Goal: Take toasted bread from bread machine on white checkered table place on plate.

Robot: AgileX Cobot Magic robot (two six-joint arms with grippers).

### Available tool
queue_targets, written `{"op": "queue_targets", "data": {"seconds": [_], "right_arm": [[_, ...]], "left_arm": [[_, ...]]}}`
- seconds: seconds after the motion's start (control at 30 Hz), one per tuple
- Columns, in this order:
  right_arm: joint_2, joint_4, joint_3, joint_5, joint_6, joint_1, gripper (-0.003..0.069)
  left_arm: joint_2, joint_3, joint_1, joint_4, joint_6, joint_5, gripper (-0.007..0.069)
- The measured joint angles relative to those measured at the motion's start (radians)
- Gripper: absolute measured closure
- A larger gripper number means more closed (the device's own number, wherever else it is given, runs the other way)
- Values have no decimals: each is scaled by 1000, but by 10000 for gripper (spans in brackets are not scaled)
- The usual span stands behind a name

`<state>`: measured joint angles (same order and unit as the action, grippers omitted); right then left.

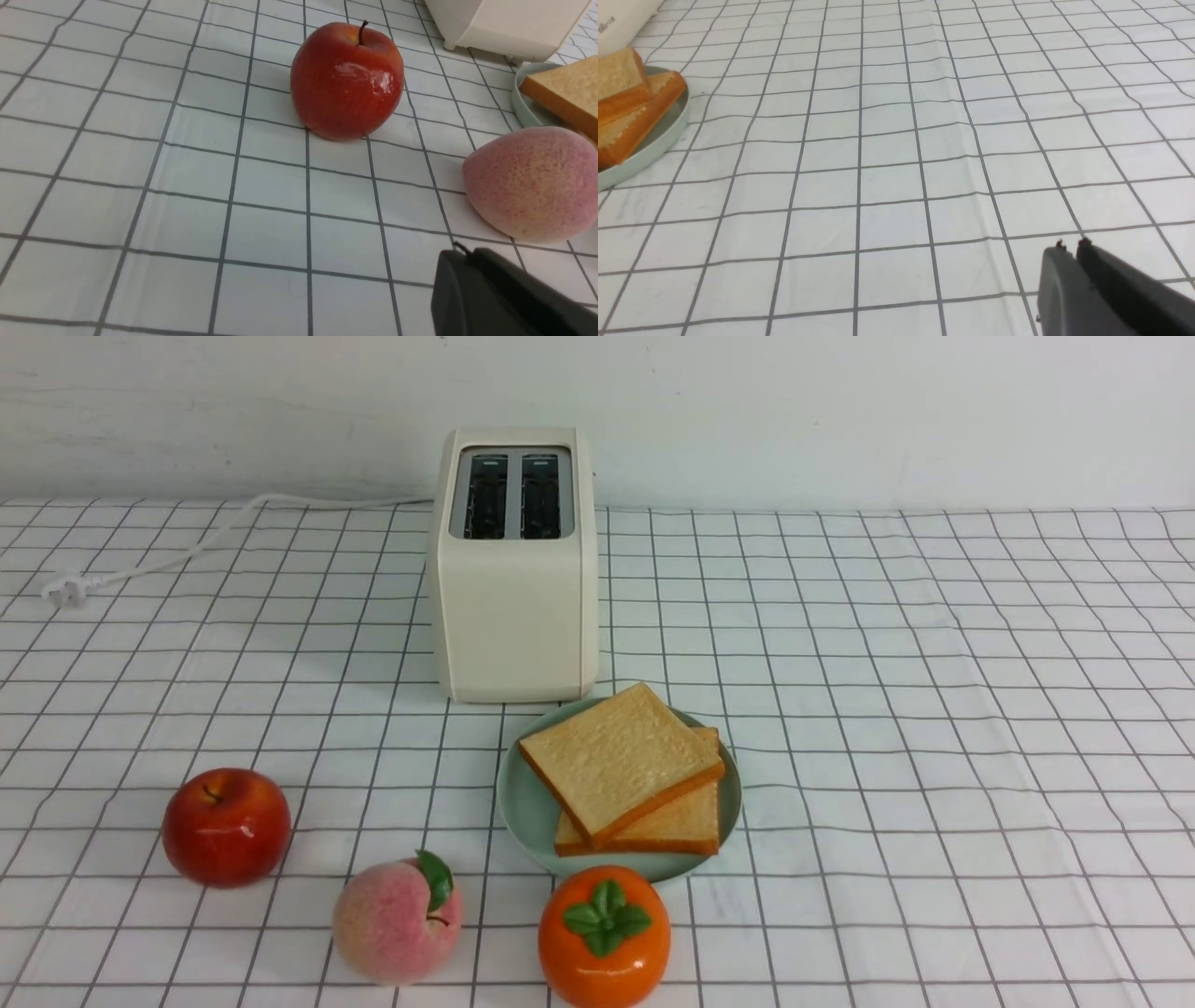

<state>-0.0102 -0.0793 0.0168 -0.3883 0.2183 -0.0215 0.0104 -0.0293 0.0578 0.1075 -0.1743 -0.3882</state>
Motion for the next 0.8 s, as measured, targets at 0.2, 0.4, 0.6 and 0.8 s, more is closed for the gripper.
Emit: {"op": "queue_targets", "data": {"seconds": [0.2, 0.4, 0.6, 0.8], "right_arm": [[0, 0, 0, 0, 0, 0, 616], [0, 0, 0, 0, 0, 0, 616], [0, 0, 0, 0, 1, 0, 606], [0, 0, 0, 0, 1, 0, 600]], "left_arm": [[0, 0, 0, -1, -1, 1, 637], [0, 0, 0, -1, -1, 1, 637], [0, 0, 0, -2, -1, 1, 637], [0, 0, 0, -2, -1, 1, 637]]}}
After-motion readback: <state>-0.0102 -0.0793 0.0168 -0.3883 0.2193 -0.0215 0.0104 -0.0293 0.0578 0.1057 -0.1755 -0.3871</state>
